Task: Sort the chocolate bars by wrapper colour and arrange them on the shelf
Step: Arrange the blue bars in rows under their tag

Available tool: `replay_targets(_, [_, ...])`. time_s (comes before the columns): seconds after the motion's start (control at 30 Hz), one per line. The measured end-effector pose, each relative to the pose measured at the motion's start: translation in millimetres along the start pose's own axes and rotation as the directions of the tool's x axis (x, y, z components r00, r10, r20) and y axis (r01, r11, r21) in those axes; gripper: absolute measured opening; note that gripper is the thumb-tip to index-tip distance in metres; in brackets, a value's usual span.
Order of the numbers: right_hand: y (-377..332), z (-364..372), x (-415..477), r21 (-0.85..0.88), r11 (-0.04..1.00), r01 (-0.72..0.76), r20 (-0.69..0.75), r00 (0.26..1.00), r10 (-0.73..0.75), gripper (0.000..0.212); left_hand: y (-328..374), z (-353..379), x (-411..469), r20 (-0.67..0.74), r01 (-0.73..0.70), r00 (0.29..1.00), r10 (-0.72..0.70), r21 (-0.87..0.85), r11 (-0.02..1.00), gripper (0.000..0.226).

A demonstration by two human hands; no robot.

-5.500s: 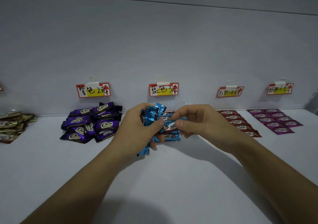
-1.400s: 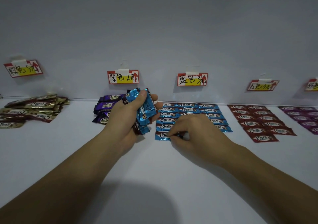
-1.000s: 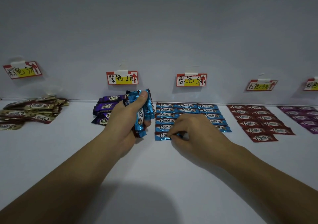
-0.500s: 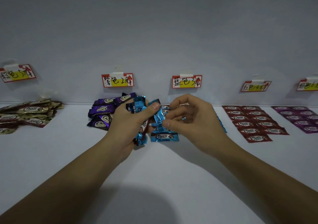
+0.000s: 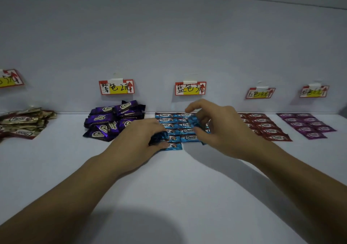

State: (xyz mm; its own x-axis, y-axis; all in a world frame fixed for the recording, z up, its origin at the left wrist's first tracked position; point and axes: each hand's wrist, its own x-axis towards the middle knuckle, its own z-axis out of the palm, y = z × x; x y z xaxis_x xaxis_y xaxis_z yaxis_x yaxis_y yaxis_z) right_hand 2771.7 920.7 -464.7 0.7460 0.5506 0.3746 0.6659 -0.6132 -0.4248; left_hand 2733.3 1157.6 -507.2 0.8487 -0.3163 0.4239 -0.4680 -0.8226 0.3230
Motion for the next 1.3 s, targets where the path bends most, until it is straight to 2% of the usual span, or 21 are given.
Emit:
replay_targets(0.13, [19.8, 9.9, -16.2, -0.109, 0.981, 0.159, -0.133, 0.976, -0.173, 0.019, -2.6, -0.1, 0.0, 0.044, -0.079, 0.996, 0.075, 0.079, 0.994, 0.027])
replay_targets(0.23, [25.1, 19.3, -19.5, -0.181, 0.944, 0.275, -0.038, 0.957, -0.286, 0.014, -4.0, 0.3, -0.9, 0.083, -0.091, 0.993, 0.083, 0.097, 0.991, 0.026])
replay_targets(0.33, [22.2, 23.4, -25.7, -0.175, 0.971, 0.165, 0.041, 0.986, -0.16, 0.015, -4.1, -0.9, -1.5, 0.1, -0.077, 0.993, 0.067, 0.101, 0.992, 0.028])
replay_targets(0.4, [23.4, 24.2, -29.8, -0.157, 0.984, 0.087, 0.028, 0.996, -0.084, 0.016, -3.4, -0.9, -1.8, 0.1, -0.075, 0.993, 0.065, 0.099, 0.992, 0.028])
replay_targets(0.6, [27.2, 25.3, -32.1, -0.122, 0.992, -0.011, 0.04, 0.999, 0.016, 0.006, -3.6, -0.8, -2.1, 0.104, -0.054, 0.994, 0.044, 0.094, 0.994, 0.029])
replay_targets(0.77, [28.6, 31.9, -31.1, -0.128, 0.992, 0.004, 0.006, 1.0, -0.004, 0.017, -5.3, 0.9, -1.4, 0.1, -0.05, 0.994, 0.041, 0.086, 0.995, 0.028])
replay_targets(1.13, [30.7, 35.5, -30.0, -0.116, 0.993, 0.013, -0.006, 1.0, -0.014, 0.015, -3.6, 0.7, -0.6, 0.118, -0.035, 0.993, 0.022, 0.108, 0.994, 0.03])
replay_targets(1.23, [30.6, 36.5, -30.2, -0.116, 0.993, 0.013, -0.001, 1.0, -0.013, 0.014, -0.6, 0.0, -1.2, 0.137, 0.0, 0.99, -0.016, 0.111, 0.994, 0.032])
replay_targets(1.3, [29.0, 35.1, -29.9, -0.112, 0.994, 0.006, -0.023, 1.0, -0.009, 0.012, 3.0, -2.3, -1.7, 0.087, 0.077, 0.993, -0.078, 0.01, 0.997, 0.033])
